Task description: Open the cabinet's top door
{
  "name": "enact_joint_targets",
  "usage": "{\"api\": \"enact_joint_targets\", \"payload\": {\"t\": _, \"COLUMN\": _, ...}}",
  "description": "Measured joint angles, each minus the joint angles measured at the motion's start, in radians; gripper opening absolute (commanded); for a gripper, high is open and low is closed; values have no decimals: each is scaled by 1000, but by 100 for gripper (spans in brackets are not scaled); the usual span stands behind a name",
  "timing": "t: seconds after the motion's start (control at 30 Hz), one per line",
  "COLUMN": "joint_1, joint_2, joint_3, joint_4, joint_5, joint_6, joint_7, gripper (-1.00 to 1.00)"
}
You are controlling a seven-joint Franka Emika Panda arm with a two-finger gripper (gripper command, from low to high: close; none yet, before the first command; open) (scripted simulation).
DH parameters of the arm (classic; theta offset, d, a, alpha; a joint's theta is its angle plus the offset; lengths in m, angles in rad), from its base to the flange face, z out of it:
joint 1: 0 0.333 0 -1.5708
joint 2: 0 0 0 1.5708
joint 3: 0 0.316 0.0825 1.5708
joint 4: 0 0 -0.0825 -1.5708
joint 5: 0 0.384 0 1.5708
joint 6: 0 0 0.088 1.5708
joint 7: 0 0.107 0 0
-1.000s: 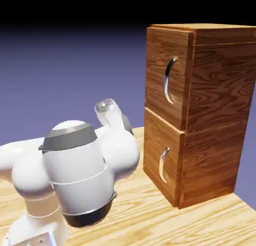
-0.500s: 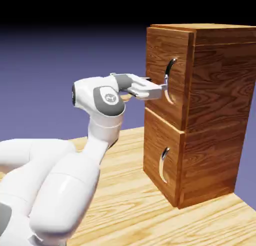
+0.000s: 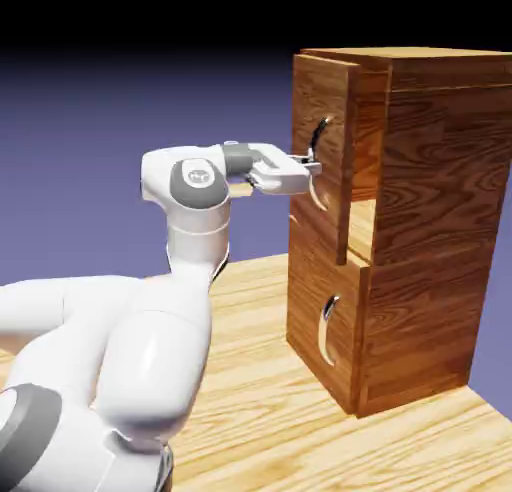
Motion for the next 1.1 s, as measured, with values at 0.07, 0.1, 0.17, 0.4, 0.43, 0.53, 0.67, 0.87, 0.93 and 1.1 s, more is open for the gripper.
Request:
{"api": "enact_joint_targets", "payload": {"t": 0.07, "joint_1": 18, "joint_2": -29, "joint_3": 54, "joint_4": -22, "joint_5": 36, "joint_6": -87, "joint_7": 39, "gripper": -100}}
{"api": "enact_joint_targets", "payload": {"t": 0.1, "joint_1": 30, "joint_2": -45, "joint_3": 81, "joint_4": -30, "joint_5": 55, "joint_6": -130, "joint_7": 59, "gripper": -100}}
{"api": "enact_joint_targets", "payload": {"t": 0.17, "joint_1": 57, "joint_2": -82, "joint_3": 134, "joint_4": -42, "joint_5": 98, "joint_6": -217, "joint_7": 98, "gripper": -100}}
{"api": "enact_joint_targets", "payload": {"t": 0.4, "joint_1": 184, "joint_2": -262, "joint_3": 300, "joint_4": -33, "joint_5": 283, "joint_6": -522, "joint_7": 254, "gripper": -100}}
{"api": "enact_joint_targets", "payload": {"t": 0.43, "joint_1": 206, "joint_2": -295, "joint_3": 320, "joint_4": -25, "joint_5": 314, "joint_6": -565, "joint_7": 280, "gripper": -100}}
{"api": "enact_joint_targets", "payload": {"t": 0.53, "joint_1": 269, "joint_2": -403, "joint_3": 367, "joint_4": 10, "joint_5": 413, "joint_6": -689, "joint_7": 363, "gripper": -100}}
{"api": "enact_joint_targets", "payload": {"t": 0.67, "joint_1": 341, "joint_2": -548, "joint_3": 401, "joint_4": 74, "joint_5": 542, "joint_6": -821, "joint_7": 474, "gripper": -100}}
{"api": "enact_joint_targets", "payload": {"t": 0.87, "joint_1": 425, "joint_2": -766, "joint_3": 411, "joint_4": 199, "joint_5": 734, "joint_6": -960, "joint_7": 639, "gripper": -100}}
{"api": "enact_joint_targets", "payload": {"t": 0.93, "joint_1": 445, "joint_2": -838, "joint_3": 406, "joint_4": 247, "joint_5": 798, "joint_6": -992, "joint_7": 691, "gripper": -100}}
{"api": "enact_joint_targets", "payload": {"t": 1.1, "joint_1": 481, "joint_2": -1019, "joint_3": 387, "joint_4": 380, "joint_5": 953, "joint_6": -1049, "joint_7": 808, "gripper": -100}}
